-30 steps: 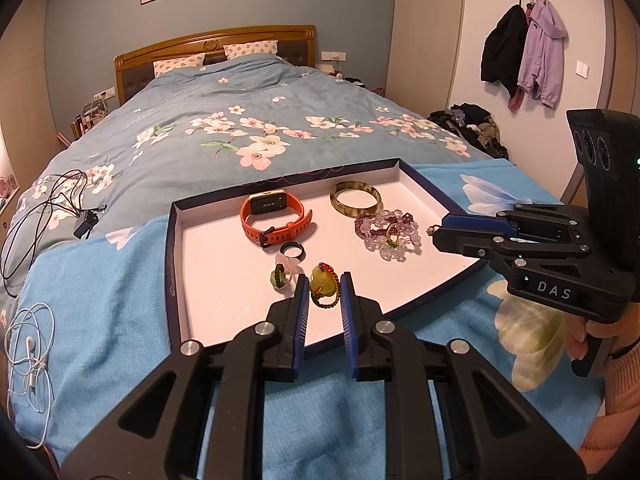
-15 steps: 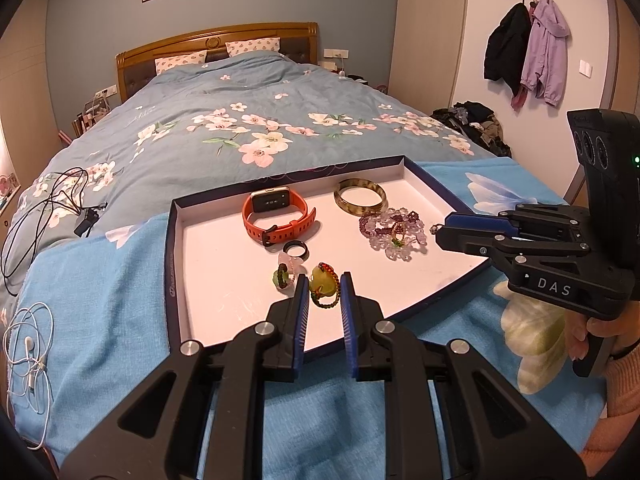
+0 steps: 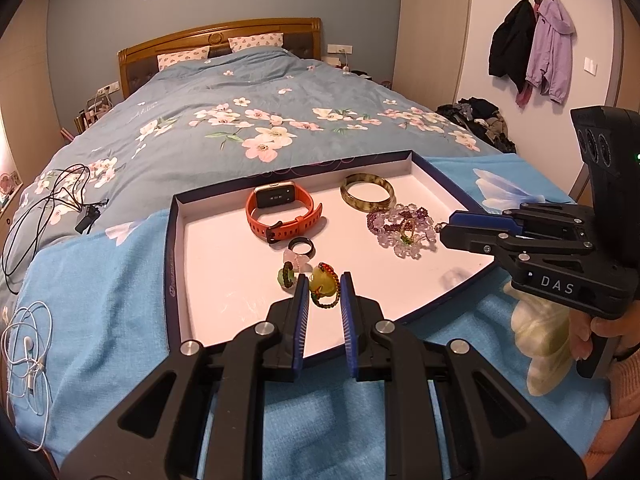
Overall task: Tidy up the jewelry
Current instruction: 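Lower the keychain and ring into the box lid and open both tools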
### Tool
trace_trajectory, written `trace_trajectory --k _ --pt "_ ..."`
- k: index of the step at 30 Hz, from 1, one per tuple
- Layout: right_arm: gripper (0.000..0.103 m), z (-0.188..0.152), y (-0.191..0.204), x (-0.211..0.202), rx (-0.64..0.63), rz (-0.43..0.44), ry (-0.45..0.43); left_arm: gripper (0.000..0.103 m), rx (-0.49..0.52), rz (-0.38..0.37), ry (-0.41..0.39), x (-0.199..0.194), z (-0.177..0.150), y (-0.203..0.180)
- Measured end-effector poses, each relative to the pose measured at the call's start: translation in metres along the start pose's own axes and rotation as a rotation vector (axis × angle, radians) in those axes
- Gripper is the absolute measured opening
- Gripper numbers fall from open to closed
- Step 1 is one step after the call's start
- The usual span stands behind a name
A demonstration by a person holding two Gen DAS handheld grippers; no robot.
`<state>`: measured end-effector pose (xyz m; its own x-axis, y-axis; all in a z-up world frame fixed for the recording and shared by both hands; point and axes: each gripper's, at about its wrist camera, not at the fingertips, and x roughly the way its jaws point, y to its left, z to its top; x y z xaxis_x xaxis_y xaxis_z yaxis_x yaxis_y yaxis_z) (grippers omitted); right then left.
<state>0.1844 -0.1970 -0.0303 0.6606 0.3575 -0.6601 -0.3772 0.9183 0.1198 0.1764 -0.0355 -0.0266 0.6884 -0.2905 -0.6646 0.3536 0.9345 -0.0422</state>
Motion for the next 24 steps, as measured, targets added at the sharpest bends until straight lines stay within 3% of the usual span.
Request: trace_trajectory --k 24 --pt "0.016 0.004 -0.004 0.013 0.006 -0.022 0.029 0.016 -0.005 0.015 0.033 0.015 -0.003 0.002"
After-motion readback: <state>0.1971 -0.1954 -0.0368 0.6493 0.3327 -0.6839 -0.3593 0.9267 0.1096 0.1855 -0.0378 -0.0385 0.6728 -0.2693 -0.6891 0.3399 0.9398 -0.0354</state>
